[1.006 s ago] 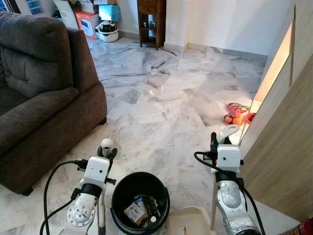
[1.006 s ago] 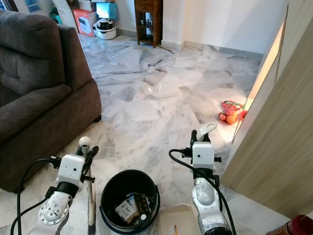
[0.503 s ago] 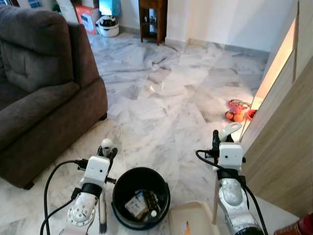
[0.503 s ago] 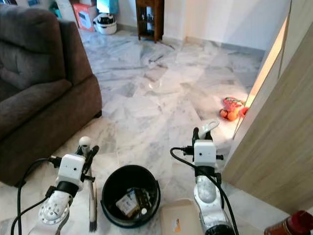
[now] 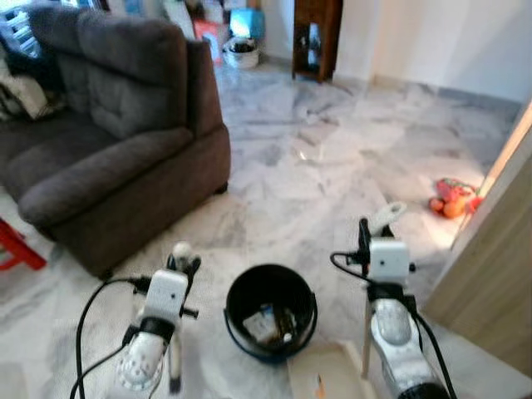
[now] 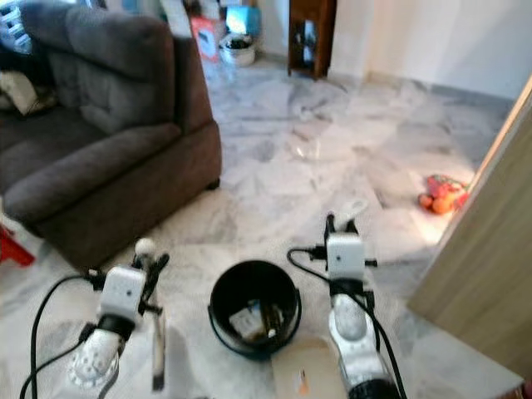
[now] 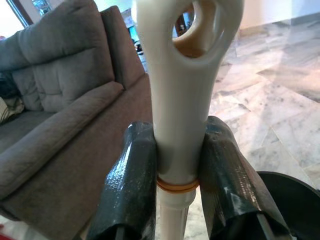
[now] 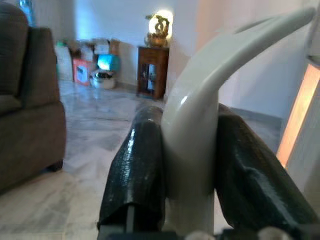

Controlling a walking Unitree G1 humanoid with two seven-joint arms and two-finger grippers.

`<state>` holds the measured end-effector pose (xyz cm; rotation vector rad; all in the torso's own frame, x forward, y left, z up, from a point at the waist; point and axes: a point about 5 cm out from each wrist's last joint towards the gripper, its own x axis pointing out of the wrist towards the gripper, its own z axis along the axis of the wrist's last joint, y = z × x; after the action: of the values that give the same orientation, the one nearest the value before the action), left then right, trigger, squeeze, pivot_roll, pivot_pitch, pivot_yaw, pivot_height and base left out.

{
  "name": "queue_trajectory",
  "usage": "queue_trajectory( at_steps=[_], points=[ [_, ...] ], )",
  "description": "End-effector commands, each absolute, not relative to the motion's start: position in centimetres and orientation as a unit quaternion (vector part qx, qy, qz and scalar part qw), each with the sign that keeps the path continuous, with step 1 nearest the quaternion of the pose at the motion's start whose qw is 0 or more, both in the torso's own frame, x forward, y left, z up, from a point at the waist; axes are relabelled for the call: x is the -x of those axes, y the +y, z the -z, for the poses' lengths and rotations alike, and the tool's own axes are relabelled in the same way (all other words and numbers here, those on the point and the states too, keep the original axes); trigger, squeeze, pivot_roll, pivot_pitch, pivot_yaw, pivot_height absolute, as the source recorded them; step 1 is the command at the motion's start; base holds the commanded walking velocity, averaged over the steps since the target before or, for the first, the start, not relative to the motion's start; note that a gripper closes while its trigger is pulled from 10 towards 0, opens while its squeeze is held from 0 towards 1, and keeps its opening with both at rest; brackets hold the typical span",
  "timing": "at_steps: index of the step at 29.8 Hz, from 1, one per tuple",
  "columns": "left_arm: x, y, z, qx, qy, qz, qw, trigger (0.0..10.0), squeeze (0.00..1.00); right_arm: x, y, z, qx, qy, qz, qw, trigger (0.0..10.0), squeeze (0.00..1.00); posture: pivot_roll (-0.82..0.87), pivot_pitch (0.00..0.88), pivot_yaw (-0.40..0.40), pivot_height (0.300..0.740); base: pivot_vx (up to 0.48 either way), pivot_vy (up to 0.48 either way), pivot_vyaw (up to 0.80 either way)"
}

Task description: Sweep floor

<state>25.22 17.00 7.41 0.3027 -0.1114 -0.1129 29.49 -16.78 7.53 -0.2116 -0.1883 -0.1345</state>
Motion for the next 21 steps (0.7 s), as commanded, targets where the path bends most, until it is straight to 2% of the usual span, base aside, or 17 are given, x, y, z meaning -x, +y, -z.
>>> queue_trajectory(
  at_steps=[1,16,21],
  points=[
    [-25.48,17.18,-8.28,-0.156,-0.075,0.052,0.984,10.0,0.00,-29.70,-16.41,-7.99,0.103,-0.104,0.061,0.987,10.0,0.00,0.11,0.009,0.041,0.740,-0.289,0.000,0.00],
    [-25.65,17.27,-8.31,-0.158,-0.075,0.051,0.983,10.0,0.00,-29.63,-16.12,-7.71,0.095,-0.097,0.056,0.989,10.0,0.00,0.11,0.003,0.042,0.740,-0.287,0.000,0.00],
    [-25.66,17.21,-8.21,-0.160,-0.073,0.050,0.983,10.0,0.00,-29.59,-16.27,-7.68,0.093,-0.096,0.056,0.989,10.0,0.00,0.11,0.000,0.038,0.740,0.000,0.000,0.00]
  ],
)
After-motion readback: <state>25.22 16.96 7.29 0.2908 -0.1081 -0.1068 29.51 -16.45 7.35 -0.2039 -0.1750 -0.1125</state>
